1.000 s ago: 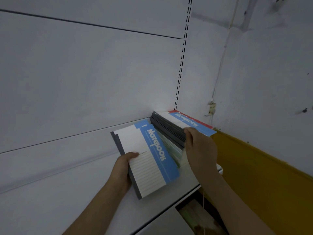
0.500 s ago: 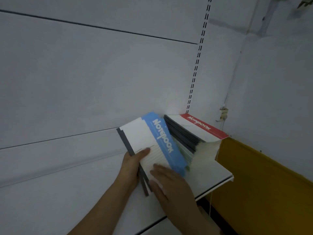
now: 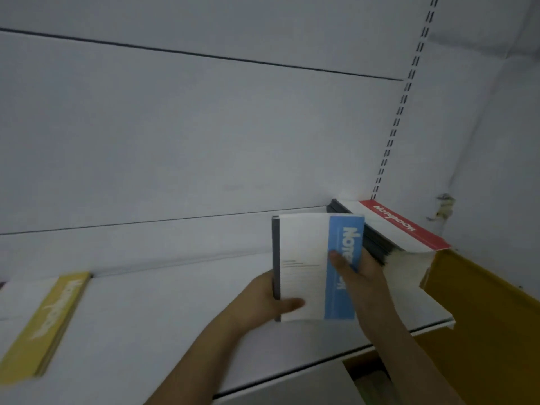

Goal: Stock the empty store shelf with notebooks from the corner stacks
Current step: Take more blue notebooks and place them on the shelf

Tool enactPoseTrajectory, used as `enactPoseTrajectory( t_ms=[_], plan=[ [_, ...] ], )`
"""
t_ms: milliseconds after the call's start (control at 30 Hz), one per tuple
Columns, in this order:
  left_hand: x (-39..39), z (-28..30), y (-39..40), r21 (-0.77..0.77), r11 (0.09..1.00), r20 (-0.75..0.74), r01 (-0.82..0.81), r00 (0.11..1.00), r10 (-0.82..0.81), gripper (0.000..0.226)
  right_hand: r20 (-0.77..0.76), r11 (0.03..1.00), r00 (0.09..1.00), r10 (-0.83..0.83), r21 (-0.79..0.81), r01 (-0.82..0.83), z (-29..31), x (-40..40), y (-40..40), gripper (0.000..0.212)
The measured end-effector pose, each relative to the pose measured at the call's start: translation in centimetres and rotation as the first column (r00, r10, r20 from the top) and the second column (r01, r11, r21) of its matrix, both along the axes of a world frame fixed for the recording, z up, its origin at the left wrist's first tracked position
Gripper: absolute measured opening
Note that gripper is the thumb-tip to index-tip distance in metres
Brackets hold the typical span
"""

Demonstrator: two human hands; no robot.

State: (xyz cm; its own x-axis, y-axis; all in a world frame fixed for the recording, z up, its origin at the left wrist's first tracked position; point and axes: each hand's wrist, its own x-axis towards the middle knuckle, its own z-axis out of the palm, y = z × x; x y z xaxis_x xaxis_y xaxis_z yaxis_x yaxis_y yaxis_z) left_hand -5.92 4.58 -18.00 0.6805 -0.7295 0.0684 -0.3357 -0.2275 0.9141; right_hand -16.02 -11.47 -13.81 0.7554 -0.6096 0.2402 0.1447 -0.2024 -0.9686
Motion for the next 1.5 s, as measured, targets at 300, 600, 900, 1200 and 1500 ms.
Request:
enactPoseTrajectory(
  t_ms=[300,600,900,1200,1500],
  plan=[
    [-5.8,-0.1,16.5,0.107,0.868,0.347,-0.486,0.836,0.425,0.098,0.041,0.888,0.956,0.291,0.361,-0.285,-0.3,7.4,11.6,0.014],
    [-9.3,0.6,35.9,0.015,0.689,0.293,-0.724,0.662,0.689,0.079,-0.096,0.72,0.737,0.669,0.331,-0.61,-2.2,10.8,30.8,0.034],
    [-8.5,-1.4,55.4,-0.033,0.472,0.467,-0.881,0.404,0.787,0.068,-0.137,0.672,0.667,0.732,0.301,-0.676,-1.2,12.9,51.2,0.021],
    [-2.5,-1.0,70.2,0.161,0.463,0.6,-0.872,0.459,0.655,0.06,-0.397,0.704,0.612,0.684,0.137,-0.697,-1.3,18.9,64.4,0.015],
    [0.8,-2.0,71.3,0.307,0.436,0.576,-0.846,0.53,0.622,0.032,-0.53,0.751,0.549,0.646,0.314,-0.581,-1.0,20.7,68.1,0.011]
  ],
)
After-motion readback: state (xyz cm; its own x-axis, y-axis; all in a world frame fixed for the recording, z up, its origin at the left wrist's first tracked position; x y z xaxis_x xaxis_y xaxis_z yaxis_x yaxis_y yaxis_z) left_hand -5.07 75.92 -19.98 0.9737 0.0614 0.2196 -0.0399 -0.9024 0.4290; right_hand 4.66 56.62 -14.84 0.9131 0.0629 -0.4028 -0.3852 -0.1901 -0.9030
